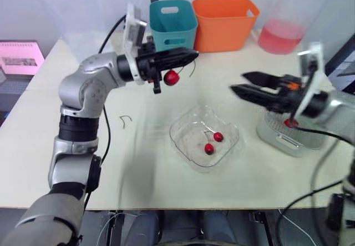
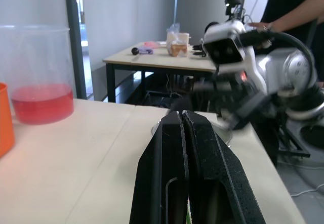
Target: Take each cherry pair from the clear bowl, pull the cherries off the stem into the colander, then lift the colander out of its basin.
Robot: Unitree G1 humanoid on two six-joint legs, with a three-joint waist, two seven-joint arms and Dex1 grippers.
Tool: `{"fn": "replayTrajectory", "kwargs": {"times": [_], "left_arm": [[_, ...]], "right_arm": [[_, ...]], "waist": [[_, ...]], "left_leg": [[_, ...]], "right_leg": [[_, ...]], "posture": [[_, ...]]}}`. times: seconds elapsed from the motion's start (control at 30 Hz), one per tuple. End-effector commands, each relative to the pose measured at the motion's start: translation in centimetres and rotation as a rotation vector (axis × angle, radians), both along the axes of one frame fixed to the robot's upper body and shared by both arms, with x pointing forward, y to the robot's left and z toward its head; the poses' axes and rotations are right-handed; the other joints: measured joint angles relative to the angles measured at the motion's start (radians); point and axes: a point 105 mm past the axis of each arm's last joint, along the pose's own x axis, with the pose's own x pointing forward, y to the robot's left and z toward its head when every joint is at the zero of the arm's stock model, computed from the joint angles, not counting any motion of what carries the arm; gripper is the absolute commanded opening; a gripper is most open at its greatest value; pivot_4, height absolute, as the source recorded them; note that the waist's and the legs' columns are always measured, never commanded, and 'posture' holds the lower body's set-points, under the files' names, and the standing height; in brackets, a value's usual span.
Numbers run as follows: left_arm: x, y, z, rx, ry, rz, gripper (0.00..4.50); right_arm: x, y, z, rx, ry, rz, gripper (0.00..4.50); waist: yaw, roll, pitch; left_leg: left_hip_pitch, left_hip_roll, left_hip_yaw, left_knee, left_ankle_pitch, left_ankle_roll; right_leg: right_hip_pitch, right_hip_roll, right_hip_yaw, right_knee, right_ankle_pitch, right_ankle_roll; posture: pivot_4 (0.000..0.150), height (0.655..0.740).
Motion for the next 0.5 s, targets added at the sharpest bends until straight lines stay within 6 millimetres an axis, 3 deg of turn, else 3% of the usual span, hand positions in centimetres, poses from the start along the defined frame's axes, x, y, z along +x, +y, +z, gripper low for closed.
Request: {"fn": "replayTrajectory", "kwargs": {"times": [0.03,0.27,0.5], "left_arm": [[-1.1,0.4,1.5,-0.022,-0.04,-0.032,0.0],[-2.0,0.3,1.6,-0.024,-0.017,-0.072,0.0],[-2.6,0.0,1.6,-0.023,-0.007,-0.096,0.0]], "right_arm": [[-0.7,2.7,0.5,0.055,-0.019,0.065,4.45],[-0.2,6.6,1.2,0.212,0.011,0.123,4.45],[0.0,8.2,1.1,0.257,0.036,0.147,4.45]], "waist": [[-0.001,0.0,0.0],[-0.01,0.0,0.0],[-0.011,0.0,0.0]], "left_leg": [[0.0,0.0,0.0,0.0,0.0,0.0],[0.0,-0.001,0.0,0.0,0.0,-0.001],[0.0,0.0,0.001,0.0,0.0,-0.001]], "right_leg": [[0.0,0.0,0.0,0.0,0.0,0.0],[-0.001,-0.001,0.0,0.001,0.0,0.0],[-0.002,0.0,0.001,0.002,0.0,0.0]], "posture": [[0.15,0.74],[0.15,0.74],[0.15,0.74]]}}
